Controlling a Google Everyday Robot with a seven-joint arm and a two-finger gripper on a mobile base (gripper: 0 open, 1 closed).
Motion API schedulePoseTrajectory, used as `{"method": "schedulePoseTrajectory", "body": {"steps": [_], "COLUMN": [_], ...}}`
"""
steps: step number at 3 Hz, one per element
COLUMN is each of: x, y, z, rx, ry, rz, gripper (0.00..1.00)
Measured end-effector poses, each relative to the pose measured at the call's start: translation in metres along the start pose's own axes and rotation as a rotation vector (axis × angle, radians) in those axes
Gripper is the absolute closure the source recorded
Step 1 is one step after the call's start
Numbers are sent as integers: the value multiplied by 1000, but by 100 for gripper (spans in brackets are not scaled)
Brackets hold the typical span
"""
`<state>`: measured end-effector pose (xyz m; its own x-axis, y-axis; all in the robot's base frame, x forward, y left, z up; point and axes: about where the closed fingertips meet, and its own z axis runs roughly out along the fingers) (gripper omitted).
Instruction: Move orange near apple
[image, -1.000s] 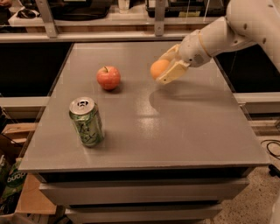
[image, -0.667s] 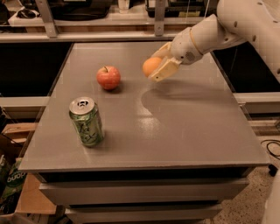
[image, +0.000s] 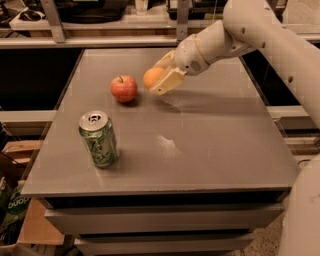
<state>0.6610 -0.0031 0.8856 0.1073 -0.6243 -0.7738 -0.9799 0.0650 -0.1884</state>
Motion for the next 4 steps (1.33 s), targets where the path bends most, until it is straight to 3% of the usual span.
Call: {"method": "schedulePoseTrajectory", "body": {"steps": [3,4], "x": [-12,-12], "y": [18,22], "z": [37,42], "rx": [-83,-100], "ry": [-56,-61], "rz": [7,12], "gripper": [100,82]}}
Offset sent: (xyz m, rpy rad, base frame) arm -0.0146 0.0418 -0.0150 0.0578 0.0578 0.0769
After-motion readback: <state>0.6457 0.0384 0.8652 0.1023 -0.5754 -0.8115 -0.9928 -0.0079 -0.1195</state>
